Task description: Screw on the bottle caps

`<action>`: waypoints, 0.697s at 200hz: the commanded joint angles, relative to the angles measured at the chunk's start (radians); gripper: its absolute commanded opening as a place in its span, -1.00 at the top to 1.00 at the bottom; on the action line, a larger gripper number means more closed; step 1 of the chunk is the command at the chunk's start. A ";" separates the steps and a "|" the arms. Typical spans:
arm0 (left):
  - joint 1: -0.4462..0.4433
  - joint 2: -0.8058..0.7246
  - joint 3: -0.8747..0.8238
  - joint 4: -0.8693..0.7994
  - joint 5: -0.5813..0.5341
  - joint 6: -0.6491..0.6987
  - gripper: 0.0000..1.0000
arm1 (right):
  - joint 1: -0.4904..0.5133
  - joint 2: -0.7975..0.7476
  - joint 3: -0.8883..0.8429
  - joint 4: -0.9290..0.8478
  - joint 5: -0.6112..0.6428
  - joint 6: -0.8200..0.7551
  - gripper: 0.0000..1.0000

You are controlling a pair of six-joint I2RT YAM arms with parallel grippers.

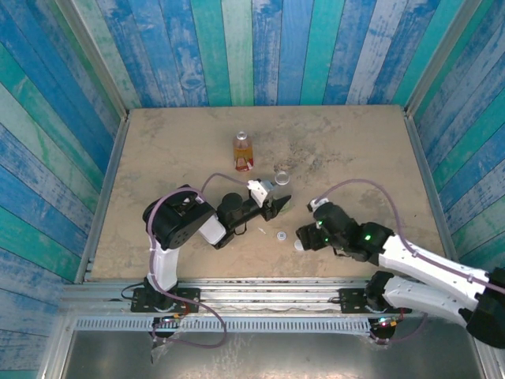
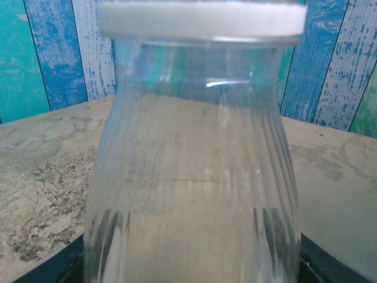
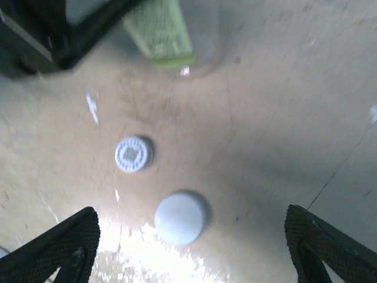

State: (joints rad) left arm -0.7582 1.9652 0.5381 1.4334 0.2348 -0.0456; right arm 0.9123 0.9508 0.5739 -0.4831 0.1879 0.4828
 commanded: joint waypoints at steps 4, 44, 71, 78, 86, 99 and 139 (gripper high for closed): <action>0.008 -0.029 -0.026 -0.087 0.028 0.015 -0.19 | 0.088 0.094 -0.005 -0.055 0.107 0.100 -0.49; 0.008 -0.034 -0.023 -0.098 0.031 0.018 -0.19 | 0.155 0.247 0.014 0.019 0.122 0.137 -0.36; 0.008 -0.034 -0.026 -0.099 0.032 0.019 -0.19 | 0.168 0.318 0.010 0.058 0.120 0.169 -0.44; 0.009 -0.032 -0.024 -0.101 0.032 0.020 -0.19 | 0.169 0.328 0.008 0.064 0.122 0.178 -0.43; 0.008 -0.032 -0.023 -0.103 0.032 0.021 -0.19 | 0.169 0.334 0.002 0.078 0.125 0.191 -0.41; 0.008 -0.031 -0.020 -0.105 0.034 0.021 -0.18 | 0.169 0.338 -0.009 0.104 0.121 0.201 -0.39; 0.008 -0.028 -0.017 -0.110 0.036 0.021 -0.19 | 0.169 0.362 -0.021 0.151 0.120 0.239 -0.30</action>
State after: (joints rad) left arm -0.7544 1.9640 0.5365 1.4315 0.2573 -0.0330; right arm 1.0733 1.2953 0.5720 -0.3721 0.2859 0.6712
